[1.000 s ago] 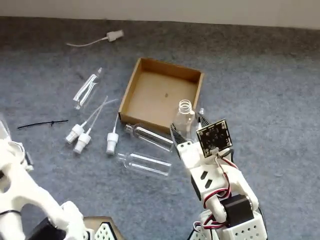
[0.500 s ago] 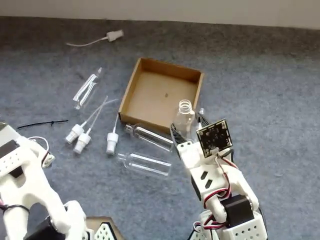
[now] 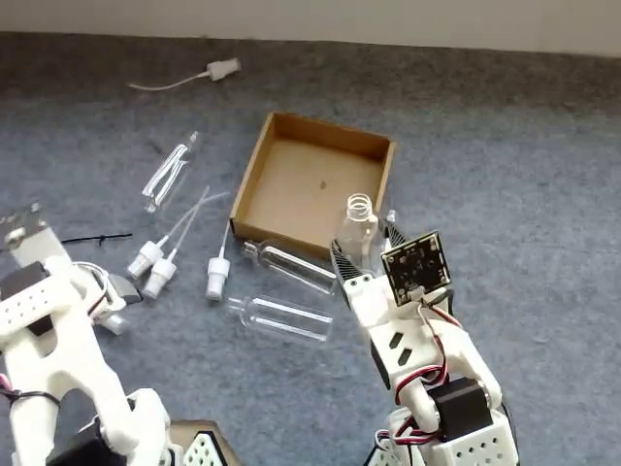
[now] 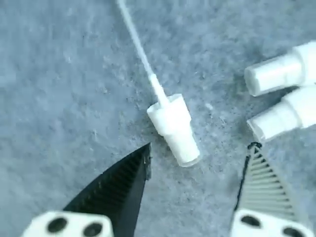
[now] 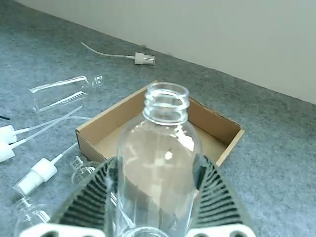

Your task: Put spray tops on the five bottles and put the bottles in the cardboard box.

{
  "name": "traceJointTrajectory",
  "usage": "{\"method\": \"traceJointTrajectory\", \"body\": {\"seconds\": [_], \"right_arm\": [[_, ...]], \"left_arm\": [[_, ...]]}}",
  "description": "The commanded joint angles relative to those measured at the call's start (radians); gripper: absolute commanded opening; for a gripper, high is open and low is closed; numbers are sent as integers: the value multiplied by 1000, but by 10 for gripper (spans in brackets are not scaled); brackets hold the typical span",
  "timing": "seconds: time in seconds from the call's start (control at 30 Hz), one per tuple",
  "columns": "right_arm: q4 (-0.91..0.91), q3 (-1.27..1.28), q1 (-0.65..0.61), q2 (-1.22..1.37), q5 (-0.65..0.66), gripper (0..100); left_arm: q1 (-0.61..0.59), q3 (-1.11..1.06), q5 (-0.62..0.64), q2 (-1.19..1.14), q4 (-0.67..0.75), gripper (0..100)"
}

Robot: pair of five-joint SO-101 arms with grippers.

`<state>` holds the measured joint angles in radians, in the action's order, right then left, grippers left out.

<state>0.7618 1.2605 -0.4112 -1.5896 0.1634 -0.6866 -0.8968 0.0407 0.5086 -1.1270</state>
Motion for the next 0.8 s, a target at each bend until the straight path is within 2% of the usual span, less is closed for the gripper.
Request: {"method": "traceJointTrajectory", "body": {"seconds": [0.0,0.07,0.2,0.3,0.43,0.57,0.67,0.77], "right_arm": [[-18,-10,8,-12,-9,4],[-18,-10,8,-12,-9,4],[-18,-10,8,-12,-9,4],[-18,-10,8,-12,-8,4],[-18,-10,8,-12,-8,4],[-18,-10,8,-12,-8,4],[-18,-10,8,-12,-8,4],[-18,-10,8,-12,-8,4]], "left_arm": [[-4,159,-681,12,-26,227],[1,189,-948,4,-63,213],[-16,177,-1567,4,-129,218],[-33,137,-1847,10,-127,221],[-31,96,-2073,4,-124,222],[-33,59,-2251,2,-40,222],[-21,2,-2297,2,69,222],[-1,-62,-2254,2,195,222]]}}
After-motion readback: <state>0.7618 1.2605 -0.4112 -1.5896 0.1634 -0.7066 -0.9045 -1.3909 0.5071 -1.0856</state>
